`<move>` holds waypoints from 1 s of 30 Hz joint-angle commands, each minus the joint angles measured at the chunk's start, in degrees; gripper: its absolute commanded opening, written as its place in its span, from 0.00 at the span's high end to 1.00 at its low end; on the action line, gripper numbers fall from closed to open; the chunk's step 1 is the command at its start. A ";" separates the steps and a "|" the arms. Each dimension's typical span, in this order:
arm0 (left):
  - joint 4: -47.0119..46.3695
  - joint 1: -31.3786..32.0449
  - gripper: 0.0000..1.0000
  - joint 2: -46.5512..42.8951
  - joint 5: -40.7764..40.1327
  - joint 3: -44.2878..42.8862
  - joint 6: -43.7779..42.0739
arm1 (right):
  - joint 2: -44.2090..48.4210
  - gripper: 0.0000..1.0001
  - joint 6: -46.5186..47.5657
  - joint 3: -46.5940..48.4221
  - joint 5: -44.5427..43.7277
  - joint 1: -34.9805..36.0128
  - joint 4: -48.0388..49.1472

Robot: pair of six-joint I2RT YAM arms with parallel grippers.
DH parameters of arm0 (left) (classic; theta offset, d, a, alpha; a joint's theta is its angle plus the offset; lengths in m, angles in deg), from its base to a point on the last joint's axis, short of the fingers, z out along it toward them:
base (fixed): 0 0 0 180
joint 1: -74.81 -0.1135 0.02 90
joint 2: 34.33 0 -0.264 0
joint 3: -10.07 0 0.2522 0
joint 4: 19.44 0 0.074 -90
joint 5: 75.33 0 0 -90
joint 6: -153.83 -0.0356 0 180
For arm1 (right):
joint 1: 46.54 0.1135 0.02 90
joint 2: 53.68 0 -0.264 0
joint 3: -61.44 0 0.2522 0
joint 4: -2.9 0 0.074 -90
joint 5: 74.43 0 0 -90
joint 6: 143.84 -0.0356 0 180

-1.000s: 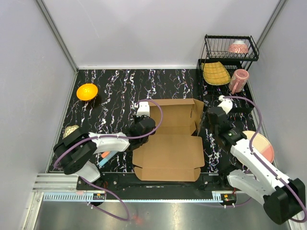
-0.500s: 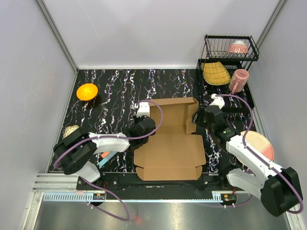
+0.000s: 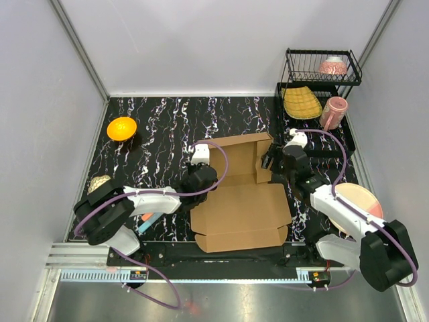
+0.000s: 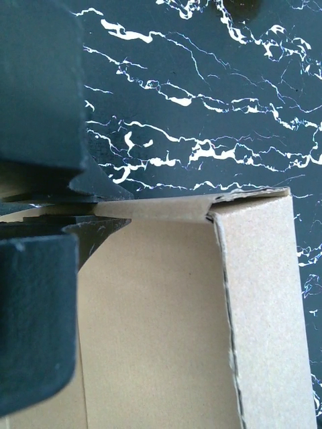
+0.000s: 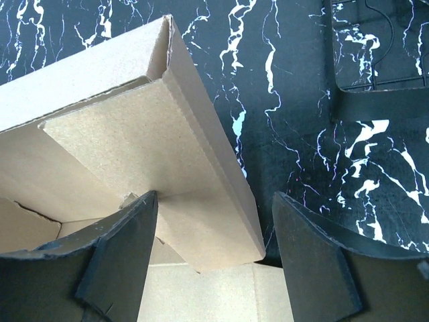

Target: Fold the paper box

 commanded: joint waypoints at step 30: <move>-7.96 -0.64 1.00 -2.20 7.28 2.08 -20.33 | -3.95 0.26 5.17 -1.23 2.00 -0.31 15.88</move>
